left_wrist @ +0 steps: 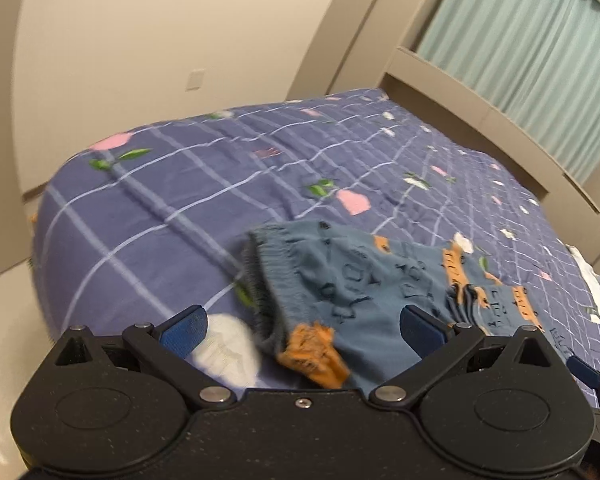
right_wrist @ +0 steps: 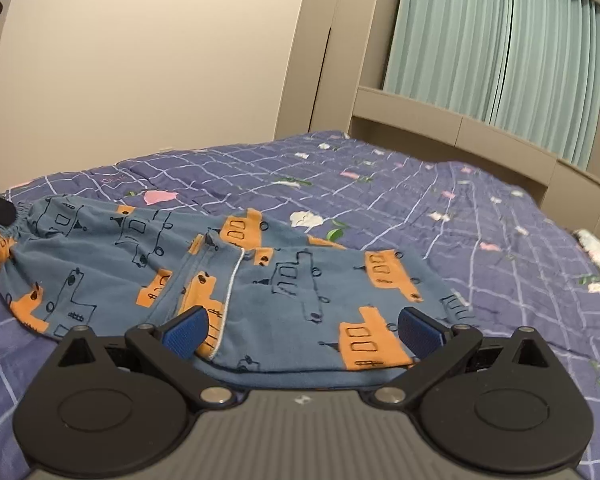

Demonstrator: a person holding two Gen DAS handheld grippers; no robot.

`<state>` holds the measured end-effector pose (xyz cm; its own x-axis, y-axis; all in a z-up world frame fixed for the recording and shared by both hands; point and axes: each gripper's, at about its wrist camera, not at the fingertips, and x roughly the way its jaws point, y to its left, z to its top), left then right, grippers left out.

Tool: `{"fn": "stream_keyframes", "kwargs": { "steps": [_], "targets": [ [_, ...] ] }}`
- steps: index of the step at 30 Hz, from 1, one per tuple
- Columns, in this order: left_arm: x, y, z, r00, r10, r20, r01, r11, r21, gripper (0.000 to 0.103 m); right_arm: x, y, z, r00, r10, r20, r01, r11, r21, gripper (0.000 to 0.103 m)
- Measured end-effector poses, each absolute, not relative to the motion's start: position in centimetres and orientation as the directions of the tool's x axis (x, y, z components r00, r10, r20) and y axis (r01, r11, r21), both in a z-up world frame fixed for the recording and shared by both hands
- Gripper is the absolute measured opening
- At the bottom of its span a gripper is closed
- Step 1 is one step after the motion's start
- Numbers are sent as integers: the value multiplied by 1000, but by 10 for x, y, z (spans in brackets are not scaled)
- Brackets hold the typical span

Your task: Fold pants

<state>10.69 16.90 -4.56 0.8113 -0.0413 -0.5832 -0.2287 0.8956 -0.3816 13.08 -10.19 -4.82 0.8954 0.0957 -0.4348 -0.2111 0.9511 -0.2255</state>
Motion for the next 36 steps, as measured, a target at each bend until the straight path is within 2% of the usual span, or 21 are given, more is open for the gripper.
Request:
{"fn": "stream_keyframes", "kwargs": {
  "steps": [3, 8, 12, 13, 19, 28, 36],
  "targets": [
    [118, 167, -52, 820, -57, -570, -203, 902, -382, 102, 136, -100, -52, 882, 99, -461, -216, 954, -207, 103],
    [123, 176, -67, 822, -118, -557, -186, 869, -459, 102, 138, -100, -59, 872, 94, -480, -214, 956, -202, 103],
    [119, 175, -70, 827, -278, -489, -50, 829, -557, 102, 142, -105, -61, 860, 113, -498, -219, 963, -159, 103],
    [119, 174, -71, 828, -282, -485, -46, 828, -559, 102, 142, -107, -61, 858, 117, -499, -219, 964, -150, 103],
    [111, 168, -78, 865, -226, -448, -104, 792, -601, 102, 143, -108, -62, 858, 119, -500, -218, 965, -144, 103],
    [106, 129, -53, 892, -92, -443, -127, 889, -440, 100, 143, -108, -62, 856, 122, -502, -218, 966, -136, 103],
    [106, 125, -45, 900, -86, -428, -122, 892, -435, 99, 143, -109, -62, 856, 124, -503, -219, 967, -134, 103]
  ]
}}
